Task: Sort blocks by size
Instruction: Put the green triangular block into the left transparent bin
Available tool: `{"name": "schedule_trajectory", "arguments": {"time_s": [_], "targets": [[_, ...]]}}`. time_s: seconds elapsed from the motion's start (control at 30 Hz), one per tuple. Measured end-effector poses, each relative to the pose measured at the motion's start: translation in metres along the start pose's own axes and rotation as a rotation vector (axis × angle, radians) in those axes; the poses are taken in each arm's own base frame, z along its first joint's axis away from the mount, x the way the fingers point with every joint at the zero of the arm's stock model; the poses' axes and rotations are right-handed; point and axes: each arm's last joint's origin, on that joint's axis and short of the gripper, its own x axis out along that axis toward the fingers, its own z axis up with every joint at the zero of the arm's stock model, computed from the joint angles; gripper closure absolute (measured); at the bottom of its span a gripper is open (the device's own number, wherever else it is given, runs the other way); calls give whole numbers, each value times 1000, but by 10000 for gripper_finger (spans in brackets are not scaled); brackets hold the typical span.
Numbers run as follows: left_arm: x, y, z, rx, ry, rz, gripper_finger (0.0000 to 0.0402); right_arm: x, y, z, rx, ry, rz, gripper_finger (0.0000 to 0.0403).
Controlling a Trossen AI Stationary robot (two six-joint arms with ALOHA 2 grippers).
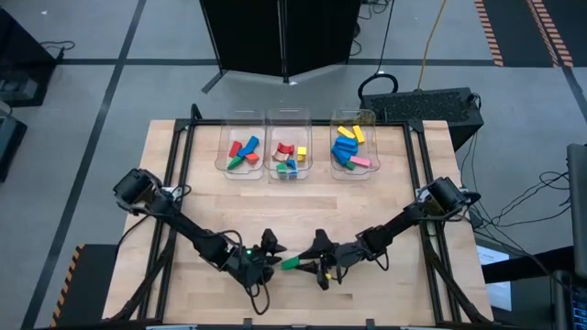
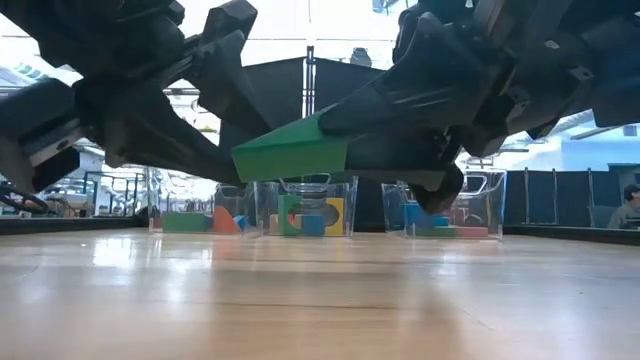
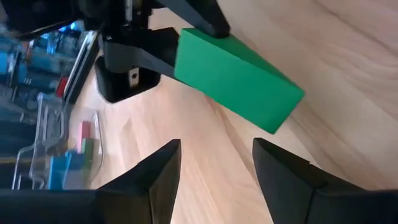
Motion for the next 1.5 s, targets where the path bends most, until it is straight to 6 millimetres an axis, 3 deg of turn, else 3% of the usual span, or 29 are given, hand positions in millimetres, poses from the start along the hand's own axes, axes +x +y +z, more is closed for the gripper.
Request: {"name": "schedule_trajectory", "arguments": {"time_s": [0.43, 0.63, 0.8, 1.5], "targets": [[-23, 3, 15, -98, -91, 24, 201, -8, 10, 20, -22, -89, 1, 271], [-22, 13, 26, -162, -251, 2, 201, -8, 12, 22, -24, -114, 18, 271], [-20, 16, 24, -172, -242, 6, 202, -8, 12, 22, -28, -123, 20, 271], [-20, 20, 23, -187, -170, 128, 290, -9, 15, 27, 6, -175, 52, 271]]}}
